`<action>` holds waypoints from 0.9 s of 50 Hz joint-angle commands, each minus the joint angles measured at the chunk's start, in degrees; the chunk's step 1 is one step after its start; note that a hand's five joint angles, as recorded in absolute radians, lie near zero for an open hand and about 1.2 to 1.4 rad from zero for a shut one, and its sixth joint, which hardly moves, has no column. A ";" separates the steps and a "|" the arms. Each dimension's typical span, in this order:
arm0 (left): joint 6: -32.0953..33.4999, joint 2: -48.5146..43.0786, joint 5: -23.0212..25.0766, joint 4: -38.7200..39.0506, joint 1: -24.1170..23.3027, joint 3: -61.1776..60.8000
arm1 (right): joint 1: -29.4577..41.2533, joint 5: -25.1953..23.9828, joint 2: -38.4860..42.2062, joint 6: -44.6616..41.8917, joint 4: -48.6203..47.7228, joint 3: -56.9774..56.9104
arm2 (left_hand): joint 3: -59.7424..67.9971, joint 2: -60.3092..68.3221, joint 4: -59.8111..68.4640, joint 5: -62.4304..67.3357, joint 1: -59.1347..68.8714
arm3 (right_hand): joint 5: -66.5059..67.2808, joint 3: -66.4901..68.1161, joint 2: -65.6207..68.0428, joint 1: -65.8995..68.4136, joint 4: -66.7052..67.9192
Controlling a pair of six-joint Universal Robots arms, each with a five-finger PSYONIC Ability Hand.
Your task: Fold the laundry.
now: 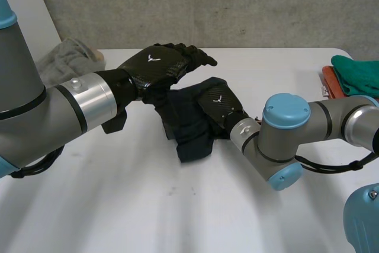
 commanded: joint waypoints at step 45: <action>-1.48 2.46 -0.09 1.50 0.37 -1.64 | -45.15 -23.32 6.17 25.19 -34.38 -22.52 | -1.08 -0.69 -0.58 -1.64 0.00 | 40.25 38.43 38.25 43.66 38.58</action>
